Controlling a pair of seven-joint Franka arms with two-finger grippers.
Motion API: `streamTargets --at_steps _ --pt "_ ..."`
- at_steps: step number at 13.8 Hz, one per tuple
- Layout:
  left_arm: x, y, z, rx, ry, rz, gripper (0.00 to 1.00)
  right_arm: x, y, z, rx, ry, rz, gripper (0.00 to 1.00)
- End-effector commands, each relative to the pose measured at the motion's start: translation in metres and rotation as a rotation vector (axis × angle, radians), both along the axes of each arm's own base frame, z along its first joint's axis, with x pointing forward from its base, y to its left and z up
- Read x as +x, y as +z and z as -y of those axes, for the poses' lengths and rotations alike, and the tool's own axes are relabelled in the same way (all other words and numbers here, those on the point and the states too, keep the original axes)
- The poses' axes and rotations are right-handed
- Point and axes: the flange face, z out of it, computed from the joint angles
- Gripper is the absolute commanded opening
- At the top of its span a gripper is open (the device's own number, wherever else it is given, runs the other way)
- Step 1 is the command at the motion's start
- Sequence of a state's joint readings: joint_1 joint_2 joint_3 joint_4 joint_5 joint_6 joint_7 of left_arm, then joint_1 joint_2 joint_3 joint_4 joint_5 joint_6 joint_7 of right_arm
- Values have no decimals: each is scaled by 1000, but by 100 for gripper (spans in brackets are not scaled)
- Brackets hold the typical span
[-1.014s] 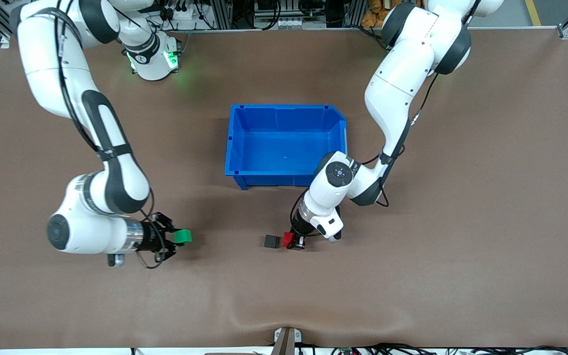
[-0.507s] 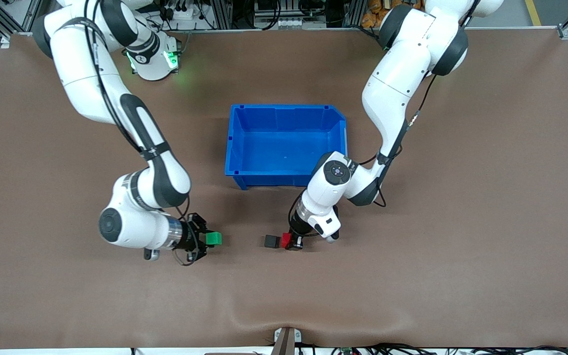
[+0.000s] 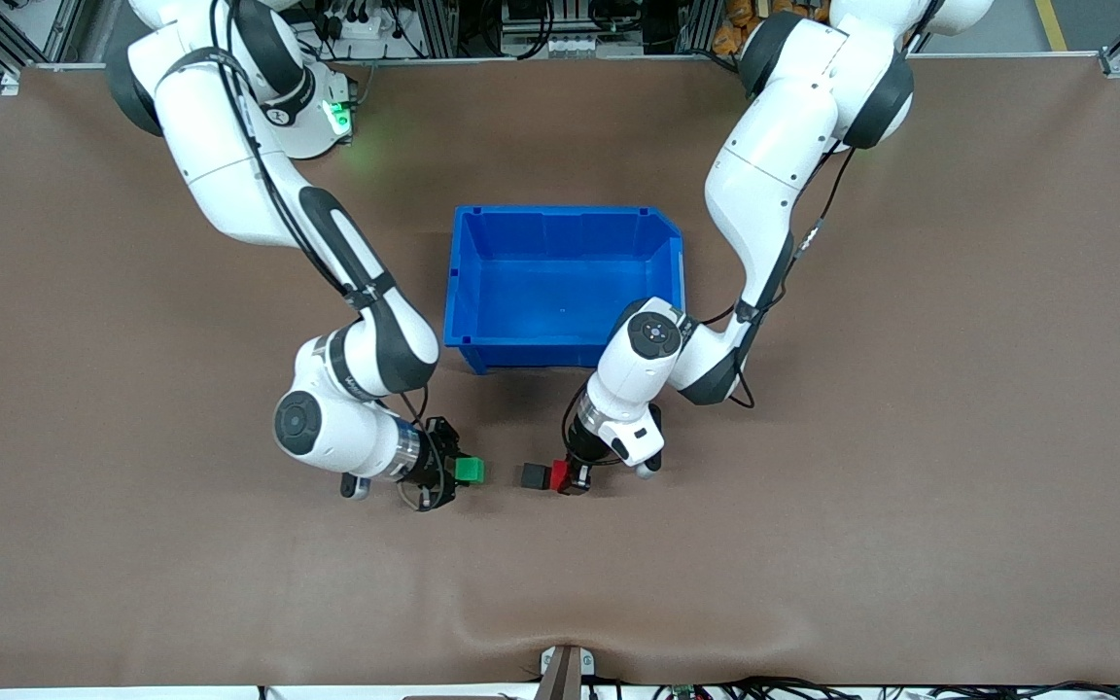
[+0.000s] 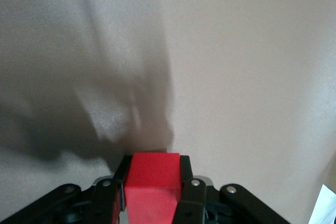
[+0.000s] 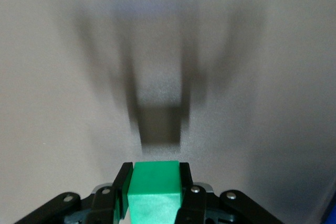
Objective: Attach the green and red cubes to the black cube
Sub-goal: 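Press the red cube against the black cube while the right gripper brings green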
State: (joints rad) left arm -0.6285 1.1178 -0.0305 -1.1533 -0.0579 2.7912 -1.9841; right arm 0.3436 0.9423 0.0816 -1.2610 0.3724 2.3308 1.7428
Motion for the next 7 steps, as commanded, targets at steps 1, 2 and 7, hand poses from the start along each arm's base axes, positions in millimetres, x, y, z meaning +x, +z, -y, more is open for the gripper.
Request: streamTargets --at_steps 1,2,7 --pt "1 -13 9 -15 -4 27 0 0 -7 -15 14 -44 10 0" --pt "1 -12 9 -19 -5 33 0 -2 -9 -22 16 -51 20 0" --pt "2 -13 7 -22 -17 61 100 -12 -19 -48 23 -89 37 0"
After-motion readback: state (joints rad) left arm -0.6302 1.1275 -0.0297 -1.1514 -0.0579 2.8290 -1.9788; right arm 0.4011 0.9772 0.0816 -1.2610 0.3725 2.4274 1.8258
